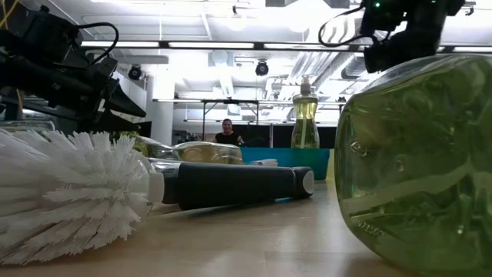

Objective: Pick & Place Kitchen Sink Supplies
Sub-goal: Put the blue sponge into the yellow bin

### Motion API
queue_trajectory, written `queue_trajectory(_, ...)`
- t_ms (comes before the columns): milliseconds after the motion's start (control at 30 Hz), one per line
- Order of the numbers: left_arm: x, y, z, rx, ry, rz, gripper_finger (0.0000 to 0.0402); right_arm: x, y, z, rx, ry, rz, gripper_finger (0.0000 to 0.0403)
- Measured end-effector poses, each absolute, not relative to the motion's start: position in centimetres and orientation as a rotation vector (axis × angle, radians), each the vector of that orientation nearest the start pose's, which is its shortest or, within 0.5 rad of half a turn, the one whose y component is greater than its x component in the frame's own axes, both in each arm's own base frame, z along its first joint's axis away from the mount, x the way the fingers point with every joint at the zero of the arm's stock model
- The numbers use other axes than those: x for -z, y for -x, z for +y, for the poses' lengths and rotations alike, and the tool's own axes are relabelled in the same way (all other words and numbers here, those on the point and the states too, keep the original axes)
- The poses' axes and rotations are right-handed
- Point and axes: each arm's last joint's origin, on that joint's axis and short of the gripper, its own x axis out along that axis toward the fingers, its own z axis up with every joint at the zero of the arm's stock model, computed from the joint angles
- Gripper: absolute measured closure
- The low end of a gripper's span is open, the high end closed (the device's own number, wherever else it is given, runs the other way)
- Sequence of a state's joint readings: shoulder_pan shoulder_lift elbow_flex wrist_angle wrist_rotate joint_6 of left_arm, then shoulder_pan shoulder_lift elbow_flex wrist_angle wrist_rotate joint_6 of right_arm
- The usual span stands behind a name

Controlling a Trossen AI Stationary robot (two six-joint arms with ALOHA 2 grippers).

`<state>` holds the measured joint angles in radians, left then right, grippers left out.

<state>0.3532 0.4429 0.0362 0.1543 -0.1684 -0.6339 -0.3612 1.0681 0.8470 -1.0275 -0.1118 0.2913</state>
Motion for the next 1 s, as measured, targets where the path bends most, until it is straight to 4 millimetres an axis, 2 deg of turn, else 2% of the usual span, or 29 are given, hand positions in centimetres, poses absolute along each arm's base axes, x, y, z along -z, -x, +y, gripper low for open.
queue_trajectory(200,-15.1,-11.4,4.7,-0.583,0.640,0.081,0.0197,-26.9,-16.1,-9.8,0.513,-0.512,1.230,0.0402)
queue_trajectory(500,-15.1,-11.4,4.7,-0.582,0.639,0.081,0.0197,-28.6,-15.2,-15.4,0.716,-0.375,1.484,0.0402)
queue_trajectory(633,-15.1,-11.4,4.7,-0.582,0.639,0.081,0.0197,-28.5,-14.5,-17.3,0.833,-0.335,1.583,0.0402)
queue_trajectory(833,-15.1,-11.4,4.7,-0.582,0.640,0.081,0.0197,-27.0,-14.2,-19.6,0.916,-0.256,1.716,0.0403)
queue_trajectory(1000,-15.1,-11.4,4.7,-0.582,0.639,0.081,0.0197,-25.6,-15.5,-21.2,0.834,-0.152,1.718,0.0403)
